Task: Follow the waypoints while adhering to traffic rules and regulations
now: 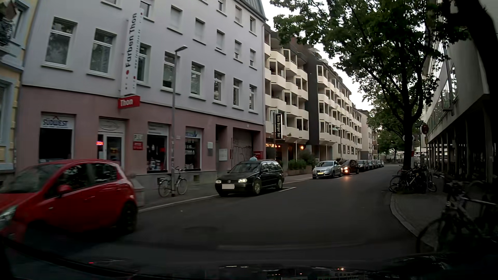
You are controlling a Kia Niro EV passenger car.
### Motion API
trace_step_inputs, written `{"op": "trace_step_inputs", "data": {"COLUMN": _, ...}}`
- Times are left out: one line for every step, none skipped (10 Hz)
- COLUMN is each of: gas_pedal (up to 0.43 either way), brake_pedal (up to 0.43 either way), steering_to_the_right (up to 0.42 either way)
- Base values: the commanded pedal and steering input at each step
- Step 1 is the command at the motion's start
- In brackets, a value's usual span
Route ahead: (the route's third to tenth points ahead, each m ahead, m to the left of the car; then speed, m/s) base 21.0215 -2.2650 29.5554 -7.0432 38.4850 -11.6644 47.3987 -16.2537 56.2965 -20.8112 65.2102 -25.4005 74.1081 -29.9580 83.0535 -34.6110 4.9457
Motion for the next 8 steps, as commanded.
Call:
{"op": "trace_step_inputs", "data": {"gas_pedal": 0.098, "brake_pedal": 0.0, "steering_to_the_right": 0.128}}
{"op": "trace_step_inputs", "data": {"gas_pedal": 0.098, "brake_pedal": 0.0, "steering_to_the_right": 0.136}}
{"op": "trace_step_inputs", "data": {"gas_pedal": 0.098, "brake_pedal": 0.0, "steering_to_the_right": 0.14}}
{"op": "trace_step_inputs", "data": {"gas_pedal": 0.098, "brake_pedal": 0.0, "steering_to_the_right": 0.145}}
{"op": "trace_step_inputs", "data": {"gas_pedal": 0.098, "brake_pedal": 0.0, "steering_to_the_right": 0.15}}
{"op": "trace_step_inputs", "data": {"gas_pedal": 0.098, "brake_pedal": 0.0, "steering_to_the_right": 0.151}}
{"op": "trace_step_inputs", "data": {"gas_pedal": 0.098, "brake_pedal": 0.0, "steering_to_the_right": 0.151}}
{"op": "trace_step_inputs", "data": {"gas_pedal": 0.098, "brake_pedal": 0.0, "steering_to_the_right": 0.151}}
